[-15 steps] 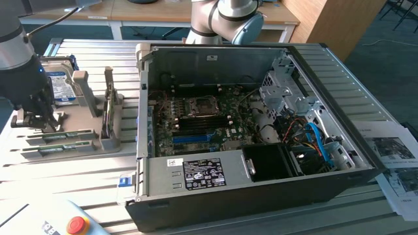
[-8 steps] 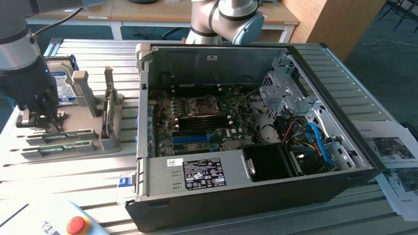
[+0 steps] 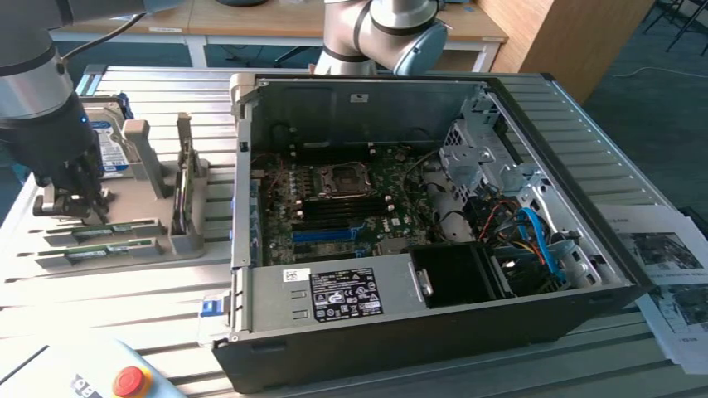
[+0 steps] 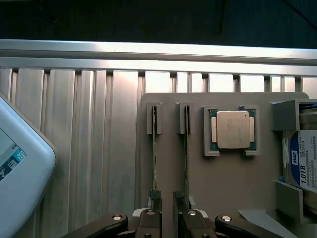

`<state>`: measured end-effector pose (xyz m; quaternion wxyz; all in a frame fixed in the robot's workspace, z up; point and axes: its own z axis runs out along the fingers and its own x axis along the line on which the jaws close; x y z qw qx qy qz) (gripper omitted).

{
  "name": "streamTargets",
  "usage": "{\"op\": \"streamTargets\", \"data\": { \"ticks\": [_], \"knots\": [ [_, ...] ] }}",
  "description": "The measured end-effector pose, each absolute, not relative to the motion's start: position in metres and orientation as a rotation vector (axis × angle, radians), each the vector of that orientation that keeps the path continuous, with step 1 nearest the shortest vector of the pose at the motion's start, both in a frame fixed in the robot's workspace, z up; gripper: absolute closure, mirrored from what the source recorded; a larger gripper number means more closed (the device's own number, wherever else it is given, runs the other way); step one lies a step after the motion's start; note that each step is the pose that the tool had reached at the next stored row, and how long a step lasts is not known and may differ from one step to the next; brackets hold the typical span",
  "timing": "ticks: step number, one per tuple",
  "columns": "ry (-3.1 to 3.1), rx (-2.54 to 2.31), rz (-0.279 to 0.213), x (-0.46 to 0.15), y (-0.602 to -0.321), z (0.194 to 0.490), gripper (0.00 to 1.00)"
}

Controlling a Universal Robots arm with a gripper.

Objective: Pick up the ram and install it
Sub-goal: 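Pick up the ram and move it above insertion slot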

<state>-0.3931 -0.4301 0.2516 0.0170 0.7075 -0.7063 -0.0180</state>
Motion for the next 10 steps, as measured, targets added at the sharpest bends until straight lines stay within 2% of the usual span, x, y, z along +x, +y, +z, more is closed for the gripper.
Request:
{"op": "streamTargets", "data": {
  "ticks": [10],
  "knots": [
    [-2.195,2.199,-0.056,-0.3930,-0.4308,0.2448,0.76]
  ]
}}
